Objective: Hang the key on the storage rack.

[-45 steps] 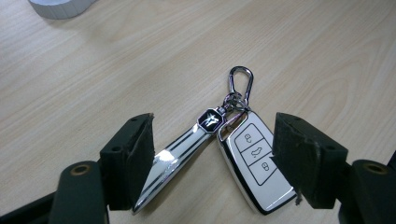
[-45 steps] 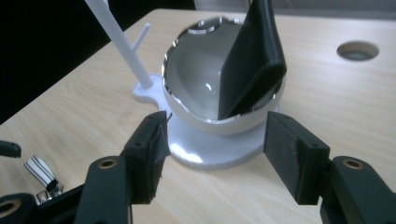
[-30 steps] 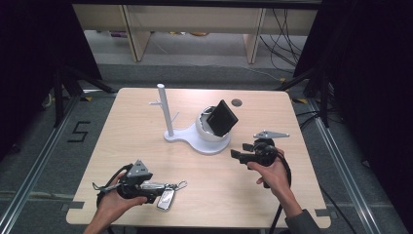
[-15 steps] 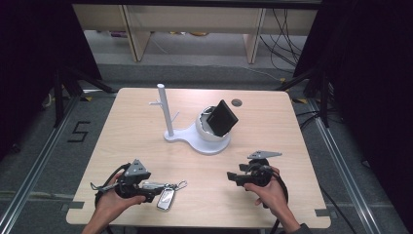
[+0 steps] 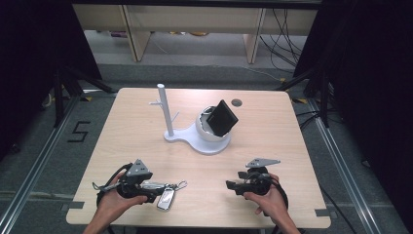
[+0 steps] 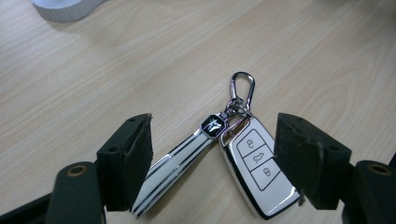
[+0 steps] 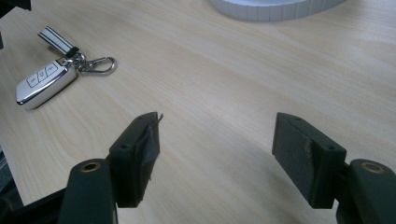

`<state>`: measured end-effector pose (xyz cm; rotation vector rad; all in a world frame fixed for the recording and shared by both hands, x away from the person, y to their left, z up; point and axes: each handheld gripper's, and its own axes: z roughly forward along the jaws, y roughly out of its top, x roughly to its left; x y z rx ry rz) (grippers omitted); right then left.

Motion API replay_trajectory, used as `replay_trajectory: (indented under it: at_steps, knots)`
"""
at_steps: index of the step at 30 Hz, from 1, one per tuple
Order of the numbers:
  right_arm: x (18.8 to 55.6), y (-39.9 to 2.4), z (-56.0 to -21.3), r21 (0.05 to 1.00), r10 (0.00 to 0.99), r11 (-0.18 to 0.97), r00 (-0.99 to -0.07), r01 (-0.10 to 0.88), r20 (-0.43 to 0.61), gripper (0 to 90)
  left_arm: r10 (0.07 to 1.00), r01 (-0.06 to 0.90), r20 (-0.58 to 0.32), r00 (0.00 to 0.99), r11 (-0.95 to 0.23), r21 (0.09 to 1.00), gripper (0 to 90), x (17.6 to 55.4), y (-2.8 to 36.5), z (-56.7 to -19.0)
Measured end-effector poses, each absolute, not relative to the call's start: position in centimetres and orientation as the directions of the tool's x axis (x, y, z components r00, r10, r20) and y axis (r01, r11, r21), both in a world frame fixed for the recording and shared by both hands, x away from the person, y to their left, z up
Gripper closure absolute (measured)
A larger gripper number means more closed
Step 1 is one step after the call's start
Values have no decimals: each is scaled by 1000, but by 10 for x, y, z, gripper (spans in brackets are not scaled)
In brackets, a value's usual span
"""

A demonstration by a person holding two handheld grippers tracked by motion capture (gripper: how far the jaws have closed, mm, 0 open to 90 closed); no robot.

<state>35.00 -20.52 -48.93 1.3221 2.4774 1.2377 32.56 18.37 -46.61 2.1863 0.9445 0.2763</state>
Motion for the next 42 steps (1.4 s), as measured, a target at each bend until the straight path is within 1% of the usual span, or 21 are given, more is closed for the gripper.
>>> replay_trajectory:
  at_steps: [1, 2, 3, 4, 8, 9, 10, 11, 14, 15, 16, 21, 22, 23, 24, 26, 27, 29, 39, 41, 42]
  knots:
    - [349, -205, -489, 683, 727, 304, -625, 664, 285, 331, 691, 540, -83, 718, -478, 693, 273, 326, 184, -465]
    - [346, -203, -489, 673, 733, 279, -605, 684, 311, 331, 690, 539, -86, 719, -474, 696, 267, 326, 183, -464]
    - [348, -205, -489, 685, 724, 304, -628, 662, 285, 331, 686, 537, -84, 722, -480, 694, 267, 326, 182, -463]
    - [347, -205, -488, 684, 729, 307, -625, 662, 278, 331, 686, 540, -87, 722, -482, 690, 266, 326, 181, -461]
    - [346, -204, -489, 681, 722, 308, -629, 665, 288, 332, 673, 535, -85, 735, -498, 682, 266, 330, 174, -459]
    - [345, -204, -488, 682, 722, 307, -630, 664, 288, 332, 673, 546, -96, 734, -499, 673, 266, 331, 170, -458]
    - [343, -203, -487, 666, 731, 294, -611, 685, 305, 332, 662, 537, -85, 745, -519, 665, 266, 334, 168, -458]
    - [345, -205, -487, 685, 725, 312, -630, 659, 277, 332, 659, 541, -87, 747, -527, 655, 267, 336, 164, -458]
    - [344, -204, -487, 684, 720, 309, -632, 661, 285, 331, 638, 542, -83, 766, -570, 618, 274, 342, 153, -459]
    - [344, -204, -487, 683, 719, 307, -631, 663, 289, 332, 623, 539, -78, 778, -600, 591, 278, 345, 149, -459]
    - [344, -205, -487, 688, 722, 311, -633, 656, 277, 332, 615, 536, -75, 785, -612, 582, 285, 347, 144, -460]
    - [345, -206, -488, 685, 714, 309, -636, 660, 291, 332, 584, 531, -49, 810, -694, 486, 323, 355, 127, -463]
    - [343, -205, -487, 672, 719, 293, -620, 680, 314, 332, 580, 531, -51, 813, -704, 472, 333, 357, 123, -464]
    - [344, -205, -488, 679, 713, 302, -631, 669, 305, 332, 559, 514, -32, 828, -735, 442, 347, 360, 117, -464]
    - [344, -205, -488, 679, 713, 302, -631, 669, 305, 332, 559, 514, -32, 828, -735, 442, 372, 360, 117, -464]
    - [344, -204, -488, 684, 705, 295, -635, 667, 315, 332, 543, 498, -21, 840, -755, 427, 384, 362, 111, -465]
    - [344, -205, -488, 682, 712, 305, -635, 665, 300, 332, 553, 517, -39, 832, -750, 413, 392, 362, 108, -466]
    - [344, -205, -488, 682, 711, 306, -636, 664, 300, 332, 526, 492, -23, 850, -778, 391, 405, 365, 104, -467]
    - [345, -205, -488, 693, 702, 312, -649, 650, 293, 333, 522, 509, -38, 852, -811, 288, 509, 377, 93, -479]
    - [343, -203, -487, 677, 708, 298, -631, 673, 316, 333, 524, 513, -40, 851, -813, 276, 529, 379, 92, -480]
    - [343, -204, -488, 691, 704, 305, -643, 656, 300, 333, 522, 512, -38, 852, -816, 269, 541, 380, 91, -480]
